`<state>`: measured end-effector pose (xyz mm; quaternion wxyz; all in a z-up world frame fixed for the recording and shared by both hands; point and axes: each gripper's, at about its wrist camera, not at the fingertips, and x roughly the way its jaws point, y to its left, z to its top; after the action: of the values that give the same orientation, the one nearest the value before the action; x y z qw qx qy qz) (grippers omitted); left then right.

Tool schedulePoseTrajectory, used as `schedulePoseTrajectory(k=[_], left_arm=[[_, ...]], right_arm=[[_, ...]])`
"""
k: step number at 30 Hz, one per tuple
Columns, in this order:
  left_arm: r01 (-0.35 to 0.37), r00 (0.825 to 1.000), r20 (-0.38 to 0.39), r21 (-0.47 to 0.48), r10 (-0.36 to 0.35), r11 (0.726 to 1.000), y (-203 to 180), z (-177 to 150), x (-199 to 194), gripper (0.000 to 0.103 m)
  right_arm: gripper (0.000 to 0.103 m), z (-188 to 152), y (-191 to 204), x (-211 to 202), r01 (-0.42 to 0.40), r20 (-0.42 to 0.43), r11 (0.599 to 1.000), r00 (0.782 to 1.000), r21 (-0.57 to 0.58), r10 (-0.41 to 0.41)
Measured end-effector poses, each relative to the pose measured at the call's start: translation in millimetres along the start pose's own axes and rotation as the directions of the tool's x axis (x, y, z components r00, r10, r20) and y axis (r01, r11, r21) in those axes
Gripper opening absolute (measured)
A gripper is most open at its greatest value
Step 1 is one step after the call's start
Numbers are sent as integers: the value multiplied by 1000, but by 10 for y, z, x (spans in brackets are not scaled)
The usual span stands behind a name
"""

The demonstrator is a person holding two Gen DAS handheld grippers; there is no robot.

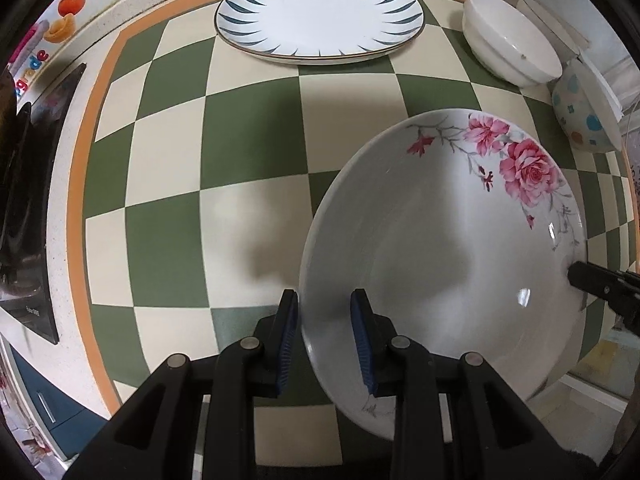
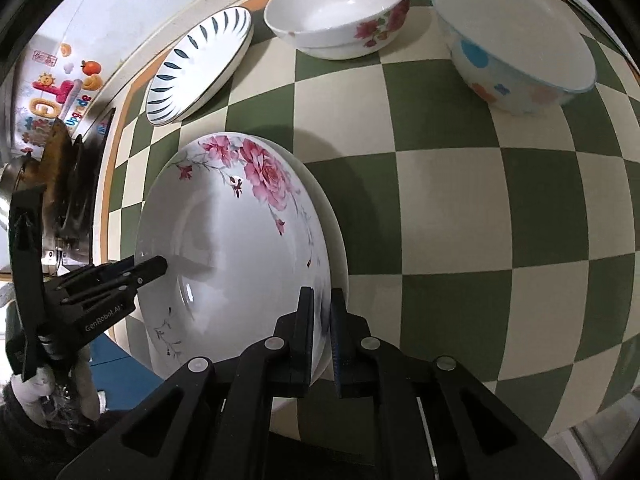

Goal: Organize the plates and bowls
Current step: 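Grasp the blue-striped plate with the left gripper while the right gripper holds the stack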

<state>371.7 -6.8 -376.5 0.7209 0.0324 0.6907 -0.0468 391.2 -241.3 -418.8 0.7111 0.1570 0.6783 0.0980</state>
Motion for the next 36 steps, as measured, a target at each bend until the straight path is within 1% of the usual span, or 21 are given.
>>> schedulePoseTrajectory(k=[2, 4, 7, 9, 11, 12, 13, 14, 16, 17, 20, 21, 23, 25, 27, 29, 30, 32, 33, 34, 36], left_arm=[[10, 1000, 11, -19, -10, 1000, 62, 17, -85, 25], [28, 999, 21, -38, -27, 999, 129, 60, -179, 25], [61, 997, 54, -89, -56, 994, 287, 236, -372, 25], [79, 994, 81, -133, -69, 988, 408, 416, -497, 26], [87, 992, 106, -185, -68, 979, 575, 696, -557, 26], [99, 991, 111, -207, -78, 973, 662, 824, -563, 26], [110, 990, 114, -222, -86, 969, 790, 823, -516, 26], [131, 988, 117, -253, -104, 959, 895, 996, -503, 26], [154, 986, 111, -275, -128, 949, 997, 1174, -460, 26], [152, 986, 105, -287, -127, 946, 1056, 1285, -414, 26], [106, 993, 81, -274, -87, 956, 1131, 1556, -258, 26], [98, 994, 67, -266, -83, 959, 1136, 1610, -189, 26], [95, 996, 32, -285, -89, 954, 1211, 1736, -3, 28], [133, 991, 18, -303, -134, 944, 1245, 1785, 99, 28], [162, 986, 6, -308, -169, 938, 1249, 1830, 189, 28], [182, 981, -3, -305, -192, 935, 1234, 1852, 256, 28], [194, 979, -2, -303, -204, 933, 1221, 1854, 271, 26], [196, 979, 6, -285, -202, 938, 1171, 1858, 272, 25], [199, 979, 14, -274, -203, 941, 1150, 1859, 264, 19], [203, 979, 23, -267, -205, 942, 1126, 1858, 253, 17], [191, 981, 26, -266, -192, 945, 1098, 1867, 241, 17]], right_arm=[[11, 31, -31, -51, 19, -5, 1000, 1000, 19, -19], [11, 65, -70, -120, 6, 1, 999, 1000, 38, -6], [12, 177, -84, -341, -38, 33, 997, 999, 66, 36], [18, 344, -18, -484, -95, 57, 993, 994, 71, 91], [40, 594, 108, -590, -154, 84, 986, 985, 61, 148], [43, 724, 178, -622, -177, 97, 983, 980, 51, 172], [43, 870, 253, -639, -199, 112, 979, 975, 46, 193], [43, 1084, 333, -631, -221, 122, 974, 969, 51, 213], [43, 1428, 456, -565, -228, 117, 972, 968, 50, 221], [43, 1555, 529, -520, -227, 114, 973, 969, 43, 221], [43, 2054, 744, -290, -180, 88, 984, 980, 12, 178], [43, 2140, 775, -231, -166, 85, 986, 983, 3, 165], [43, 2425, 872, -57, -113, 61, 993, 992, -21, 115], [43, 2642, 934, 90, -80, 35, 996, 996, -48, 82], [43, 2778, 963, 248, -41, 12, 997, 999, -68, 42], [43, 2888, 945, 400, -19, -15, 997, 1000, -79, 17], [43, 2920, 928, 470, -7, -26, 997, 1000, -82, 5], [42, 3011, 907, 618, -3, -55, 997, 998, -80, -2], [39, 3024, 892, 661, 2, -64, 997, 998, -79, -7], [28, 3056, 896, 689, 15, -56, 996, 998, -88, -20], [14, 3059, 901, 732, -1, -65, 995, 998, -101, -5]])
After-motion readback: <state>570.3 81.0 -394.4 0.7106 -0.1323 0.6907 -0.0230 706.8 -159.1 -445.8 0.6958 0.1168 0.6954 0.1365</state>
